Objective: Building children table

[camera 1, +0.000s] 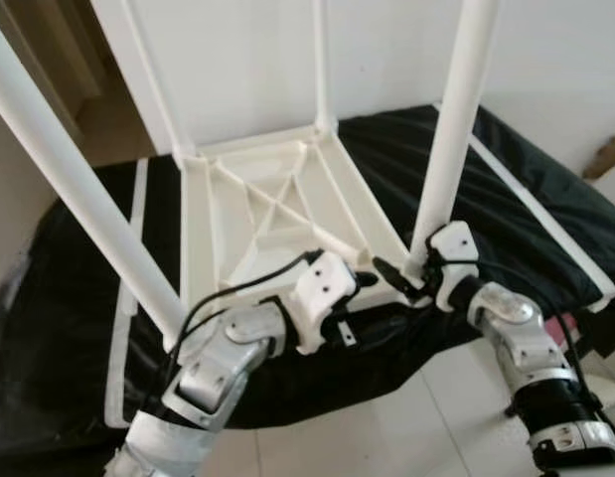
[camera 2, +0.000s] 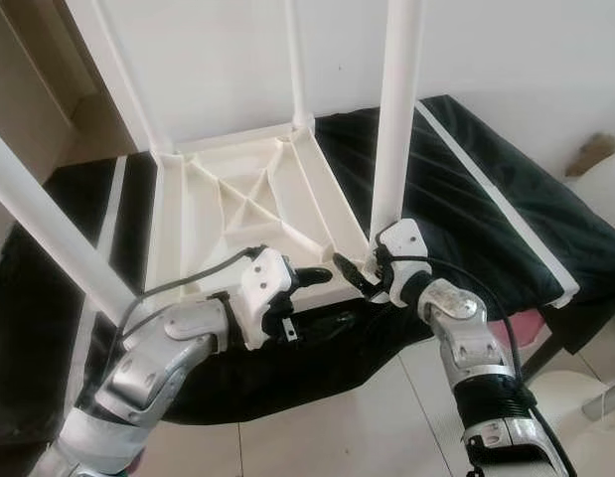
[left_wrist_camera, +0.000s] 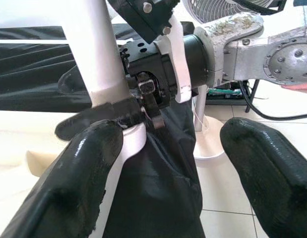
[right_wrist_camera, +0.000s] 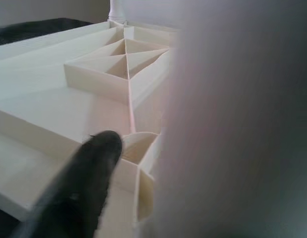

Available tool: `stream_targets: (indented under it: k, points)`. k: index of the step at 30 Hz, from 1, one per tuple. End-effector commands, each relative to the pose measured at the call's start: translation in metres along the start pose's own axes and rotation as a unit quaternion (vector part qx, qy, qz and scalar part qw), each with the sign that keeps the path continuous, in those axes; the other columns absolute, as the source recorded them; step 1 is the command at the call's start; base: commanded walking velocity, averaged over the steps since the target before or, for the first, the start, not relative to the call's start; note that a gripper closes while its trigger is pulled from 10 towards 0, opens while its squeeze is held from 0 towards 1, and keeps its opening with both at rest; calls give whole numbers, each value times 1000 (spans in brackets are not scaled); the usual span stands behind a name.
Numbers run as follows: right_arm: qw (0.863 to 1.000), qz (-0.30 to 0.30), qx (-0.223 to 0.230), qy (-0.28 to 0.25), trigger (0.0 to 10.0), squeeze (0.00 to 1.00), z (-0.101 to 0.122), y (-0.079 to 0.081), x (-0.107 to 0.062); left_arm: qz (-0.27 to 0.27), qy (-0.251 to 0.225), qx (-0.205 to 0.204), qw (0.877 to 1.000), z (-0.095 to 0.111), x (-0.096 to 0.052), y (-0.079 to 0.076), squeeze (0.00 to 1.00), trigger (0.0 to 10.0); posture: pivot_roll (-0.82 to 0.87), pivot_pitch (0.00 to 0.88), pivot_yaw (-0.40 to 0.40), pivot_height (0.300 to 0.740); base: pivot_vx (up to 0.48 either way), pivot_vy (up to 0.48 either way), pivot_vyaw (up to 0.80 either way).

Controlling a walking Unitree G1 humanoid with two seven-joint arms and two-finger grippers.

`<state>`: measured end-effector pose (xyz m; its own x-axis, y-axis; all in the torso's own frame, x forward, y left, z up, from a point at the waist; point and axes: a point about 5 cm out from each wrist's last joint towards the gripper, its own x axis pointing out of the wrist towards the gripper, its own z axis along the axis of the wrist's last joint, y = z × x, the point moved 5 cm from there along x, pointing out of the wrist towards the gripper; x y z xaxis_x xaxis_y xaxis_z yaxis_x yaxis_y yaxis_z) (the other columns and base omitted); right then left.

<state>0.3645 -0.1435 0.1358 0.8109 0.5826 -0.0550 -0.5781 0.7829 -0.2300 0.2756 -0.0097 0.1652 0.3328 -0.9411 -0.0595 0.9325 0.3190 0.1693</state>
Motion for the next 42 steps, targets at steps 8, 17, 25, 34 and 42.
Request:
stream_targets:
  k: [8,17,25,34,42]
  points:
    - [999,27,10,20,0,0,-18,13,-2,1,4,-4,1000,-2,-2,-1,0,10000,-30,0,71,740,0,0,0]
    - [998,-21,54,2,10000,0,-23,17,-8,-11,2,-1,1000,-1,1,-2,0,10000,-65,0,96,740,0,0,0]
    - [992,-98,73,-14,10000,0,-24,10,-10,-14,-2,-1,1000,0,2,-1,0,10000,-64,0,93,740,0,0,0]
    - [969,-216,110,-47,10000,0,-20,5,-15,-3,1,-9,1000,-2,-4,-1,0,10000,-50,0,81,740,0,0,0]
    - [933,-334,132,-36,10000,0,-21,7,-24,10,3,-11,1000,-4,-5,0,0,10000,-32,0,43,740,0,0,0]
